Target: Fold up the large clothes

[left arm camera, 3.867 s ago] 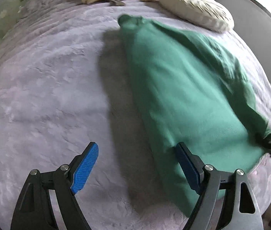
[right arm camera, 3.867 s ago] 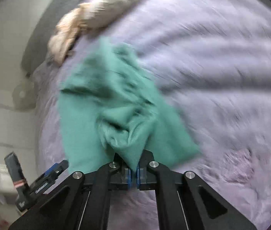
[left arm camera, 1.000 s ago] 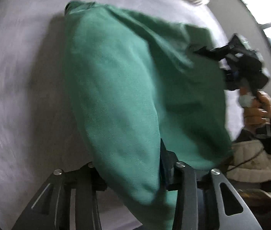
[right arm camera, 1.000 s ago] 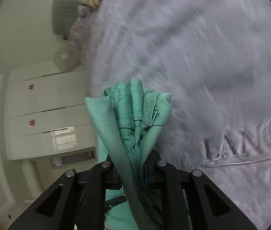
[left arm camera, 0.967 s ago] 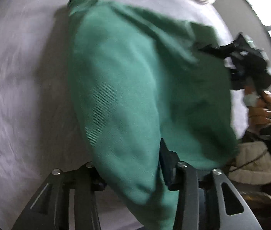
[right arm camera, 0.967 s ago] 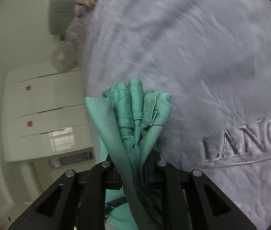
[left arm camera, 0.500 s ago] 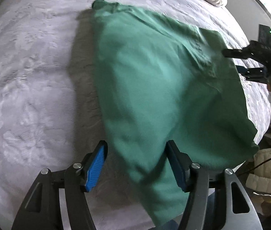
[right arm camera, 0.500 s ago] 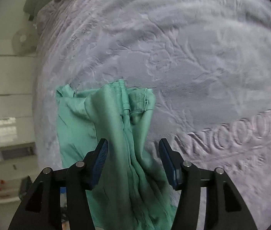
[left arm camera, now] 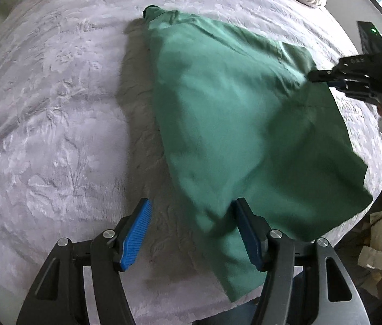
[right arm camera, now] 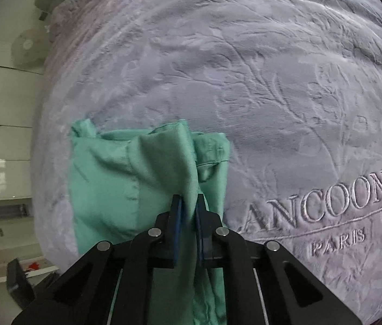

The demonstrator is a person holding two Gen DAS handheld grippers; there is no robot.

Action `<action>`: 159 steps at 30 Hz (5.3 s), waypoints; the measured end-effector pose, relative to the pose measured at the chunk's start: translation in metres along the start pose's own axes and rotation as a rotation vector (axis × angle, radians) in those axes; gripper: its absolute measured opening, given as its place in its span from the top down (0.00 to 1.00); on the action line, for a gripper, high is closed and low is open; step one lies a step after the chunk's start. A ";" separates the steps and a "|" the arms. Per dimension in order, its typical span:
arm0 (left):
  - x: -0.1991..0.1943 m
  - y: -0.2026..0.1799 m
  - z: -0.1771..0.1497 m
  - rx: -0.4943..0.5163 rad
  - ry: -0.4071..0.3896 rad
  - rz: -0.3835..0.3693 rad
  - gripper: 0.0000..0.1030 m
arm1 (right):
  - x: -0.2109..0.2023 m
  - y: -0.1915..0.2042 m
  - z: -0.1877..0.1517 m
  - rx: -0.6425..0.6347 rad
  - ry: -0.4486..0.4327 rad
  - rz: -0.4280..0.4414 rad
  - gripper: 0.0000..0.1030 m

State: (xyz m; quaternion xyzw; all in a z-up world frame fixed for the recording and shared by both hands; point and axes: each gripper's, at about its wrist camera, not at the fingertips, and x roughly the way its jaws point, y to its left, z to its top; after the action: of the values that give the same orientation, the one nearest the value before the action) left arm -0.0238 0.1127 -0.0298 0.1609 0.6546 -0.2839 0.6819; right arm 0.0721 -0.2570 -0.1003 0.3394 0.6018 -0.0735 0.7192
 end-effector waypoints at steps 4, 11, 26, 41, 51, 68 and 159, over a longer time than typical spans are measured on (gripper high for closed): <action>0.003 -0.008 -0.013 0.006 0.009 0.028 0.24 | 0.022 -0.009 0.006 -0.034 0.027 -0.075 0.90; -0.017 0.003 -0.028 -0.004 -0.003 0.024 0.24 | 0.001 -0.011 0.000 -0.037 0.048 -0.050 0.82; -0.011 0.007 -0.023 0.042 0.011 -0.036 0.24 | -0.040 -0.010 -0.141 -0.142 0.223 -0.006 0.91; 0.002 0.015 -0.045 0.085 0.000 -0.004 0.15 | -0.035 -0.067 -0.157 -0.033 0.192 -0.118 0.97; 0.033 0.024 -0.063 0.044 -0.013 0.024 0.05 | -0.008 -0.065 -0.157 -0.042 0.189 -0.116 0.98; 0.026 0.033 -0.070 0.050 -0.016 0.055 0.05 | -0.045 -0.067 -0.136 0.017 0.154 -0.185 0.97; 0.022 0.019 -0.045 0.005 -0.006 0.073 0.04 | 0.023 0.014 -0.103 -0.148 0.188 -0.111 1.00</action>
State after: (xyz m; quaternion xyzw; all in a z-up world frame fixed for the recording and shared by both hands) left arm -0.0490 0.1503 -0.0581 0.1857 0.6455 -0.2610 0.6933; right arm 0.0015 -0.1803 -0.1200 0.2569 0.6881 -0.0364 0.6776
